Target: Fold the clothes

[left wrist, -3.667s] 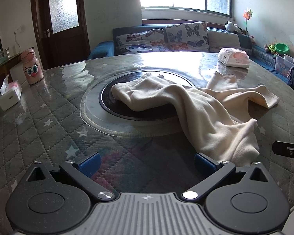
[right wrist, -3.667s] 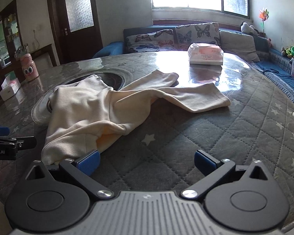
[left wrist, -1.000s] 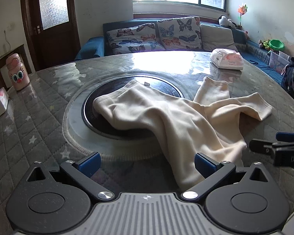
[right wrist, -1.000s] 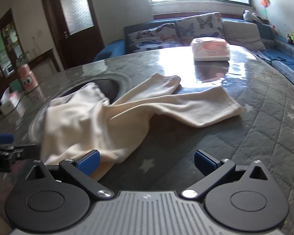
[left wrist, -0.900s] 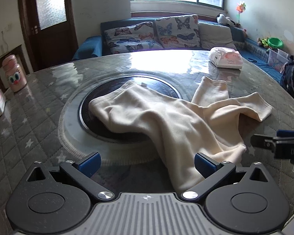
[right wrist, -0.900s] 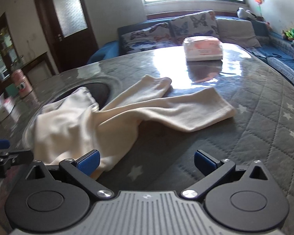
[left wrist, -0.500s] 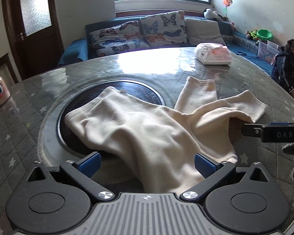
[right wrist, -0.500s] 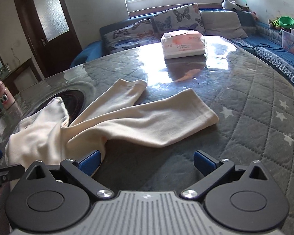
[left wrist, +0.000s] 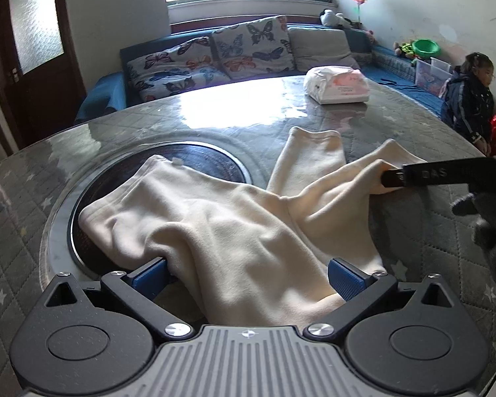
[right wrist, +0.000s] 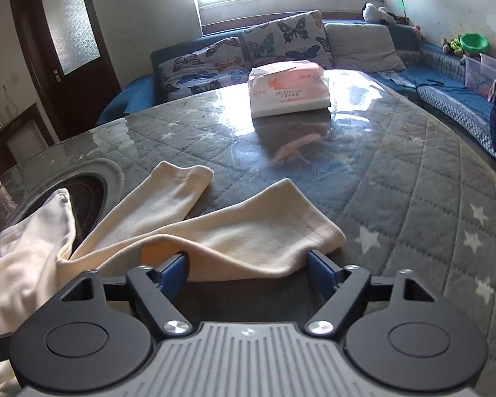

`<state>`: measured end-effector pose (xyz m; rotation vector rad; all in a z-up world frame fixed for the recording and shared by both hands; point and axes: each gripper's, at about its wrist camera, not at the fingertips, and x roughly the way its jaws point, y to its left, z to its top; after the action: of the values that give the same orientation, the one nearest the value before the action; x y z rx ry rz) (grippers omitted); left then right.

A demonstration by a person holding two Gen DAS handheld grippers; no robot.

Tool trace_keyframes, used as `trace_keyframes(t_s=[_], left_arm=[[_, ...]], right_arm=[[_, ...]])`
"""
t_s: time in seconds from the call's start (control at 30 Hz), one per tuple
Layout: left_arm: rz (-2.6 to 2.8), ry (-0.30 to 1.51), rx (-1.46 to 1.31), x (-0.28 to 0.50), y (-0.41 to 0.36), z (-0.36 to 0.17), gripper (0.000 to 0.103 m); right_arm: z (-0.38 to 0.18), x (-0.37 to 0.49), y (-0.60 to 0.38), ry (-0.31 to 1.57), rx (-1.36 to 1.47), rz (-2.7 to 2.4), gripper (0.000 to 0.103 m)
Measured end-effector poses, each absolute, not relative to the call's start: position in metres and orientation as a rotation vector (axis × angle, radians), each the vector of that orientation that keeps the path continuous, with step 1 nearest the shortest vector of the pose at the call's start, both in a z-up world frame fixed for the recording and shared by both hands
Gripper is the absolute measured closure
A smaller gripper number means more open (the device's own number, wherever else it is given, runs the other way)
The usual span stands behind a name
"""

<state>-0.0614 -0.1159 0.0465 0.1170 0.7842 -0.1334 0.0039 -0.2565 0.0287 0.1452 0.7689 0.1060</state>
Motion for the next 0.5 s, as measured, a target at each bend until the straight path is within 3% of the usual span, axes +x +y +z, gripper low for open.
trace_keyframes(t_s=[0.1,0.5], left_arm=[[-0.144,0.778,0.129,-0.06,-0.119,0.047,0.0],[-0.17,0.752,0.14,-0.062,-0.121,0.052,0.0]], right_arm=[[0.03,0.007,-0.257,0.763,0.132,0.108,0.037],[0.039,0.016,-0.274,0.739,0.173,0.092,0.037]])
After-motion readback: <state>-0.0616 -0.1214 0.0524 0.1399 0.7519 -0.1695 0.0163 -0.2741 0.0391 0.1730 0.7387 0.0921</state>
